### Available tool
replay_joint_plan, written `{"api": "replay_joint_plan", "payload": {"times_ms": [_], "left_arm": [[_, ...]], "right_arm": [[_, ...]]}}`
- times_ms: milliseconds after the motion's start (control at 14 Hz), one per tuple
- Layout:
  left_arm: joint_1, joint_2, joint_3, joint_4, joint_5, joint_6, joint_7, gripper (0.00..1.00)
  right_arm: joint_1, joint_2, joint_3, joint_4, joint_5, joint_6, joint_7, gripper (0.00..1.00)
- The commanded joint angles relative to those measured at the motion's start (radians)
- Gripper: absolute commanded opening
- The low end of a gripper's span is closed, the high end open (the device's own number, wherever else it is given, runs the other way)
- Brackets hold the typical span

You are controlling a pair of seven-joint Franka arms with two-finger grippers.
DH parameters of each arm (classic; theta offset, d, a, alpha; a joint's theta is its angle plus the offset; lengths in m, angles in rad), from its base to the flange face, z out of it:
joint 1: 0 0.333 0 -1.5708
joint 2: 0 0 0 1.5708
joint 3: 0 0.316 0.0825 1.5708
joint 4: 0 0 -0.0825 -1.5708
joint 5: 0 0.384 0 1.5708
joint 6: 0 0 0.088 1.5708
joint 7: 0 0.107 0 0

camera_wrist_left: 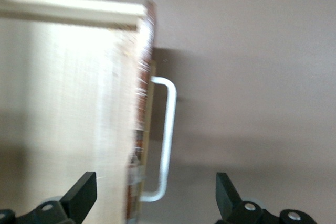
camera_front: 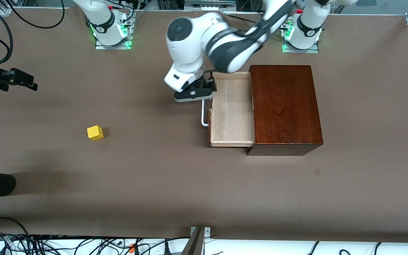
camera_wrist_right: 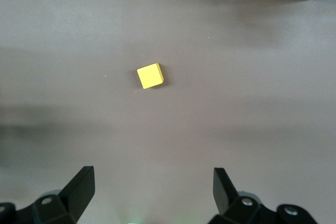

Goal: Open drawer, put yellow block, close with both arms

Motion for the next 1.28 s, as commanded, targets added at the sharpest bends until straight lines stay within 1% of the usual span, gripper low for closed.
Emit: {"api": "replay_joint_plan", "payload": {"times_ms": [0, 142, 285, 427, 498, 570, 641, 712, 783, 997, 1139, 1211], "left_arm": [[0.142, -0.215, -0.008, -0.192, -0.088, -0.006, 0.109, 1.0], [0.211, -0.281, -0.008, -0.234, -0.116, -0.008, 0.161, 1.0], [0.286, -0.333, -0.008, -0.266, -0.144, -0.009, 0.213, 1.0], [0.384, -0.39, -0.008, -0.301, -0.185, -0.012, 0.293, 1.0], [0.439, -0.407, -0.008, -0.32, -0.203, -0.017, 0.36, 1.0], [0.466, -0.441, 0.008, -0.343, -0.219, -0.028, 0.452, 1.0], [0.472, -0.459, 0.053, -0.344, -0.254, -0.048, 0.523, 1.0], [0.452, -0.473, 0.127, -0.344, -0.269, -0.072, 0.586, 1.0], [0.437, -0.492, 0.177, -0.344, -0.277, -0.092, 0.644, 1.0], [0.435, -0.548, 0.29, -0.364, -0.291, -0.149, 0.824, 1.0], [0.435, -0.597, 0.363, -0.404, -0.291, -0.149, 0.923, 1.0], [0.437, -0.616, 0.383, -0.425, -0.291, -0.149, 0.971, 1.0]], "right_arm": [[0.033, 0.066, 0.002, -0.002, 0.016, -0.006, -0.008, 1.0], [0.074, 0.161, 0.002, -0.001, 0.012, 0.018, -0.006, 1.0], [0.108, 0.238, 0.005, -0.007, 0.008, 0.123, -0.008, 1.0], [0.135, 0.308, 0.007, -0.014, 0.002, 0.205, -0.026, 1.0], [0.145, 0.334, 0.007, -0.031, -0.001, 0.254, -0.053, 1.0], [0.145, 0.342, 0.007, -0.072, 0.0, 0.324, -0.093, 1.0], [0.143, 0.344, 0.005, -0.123, -0.003, 0.405, -0.131, 1.0], [0.143, 0.345, 0.001, -0.176, -0.004, 0.479, -0.167, 1.0], [0.14, 0.355, -0.003, -0.219, -0.004, 0.554, -0.199, 1.0], [0.136, 0.411, -0.024, -0.296, -0.004, 0.729, -0.268, 1.0], [0.136, 0.428, -0.026, -0.333, -0.004, 0.791, -0.291, 1.0], [0.136, 0.436, -0.029, -0.347, -0.004, 0.816, -0.313, 1.0]]}}
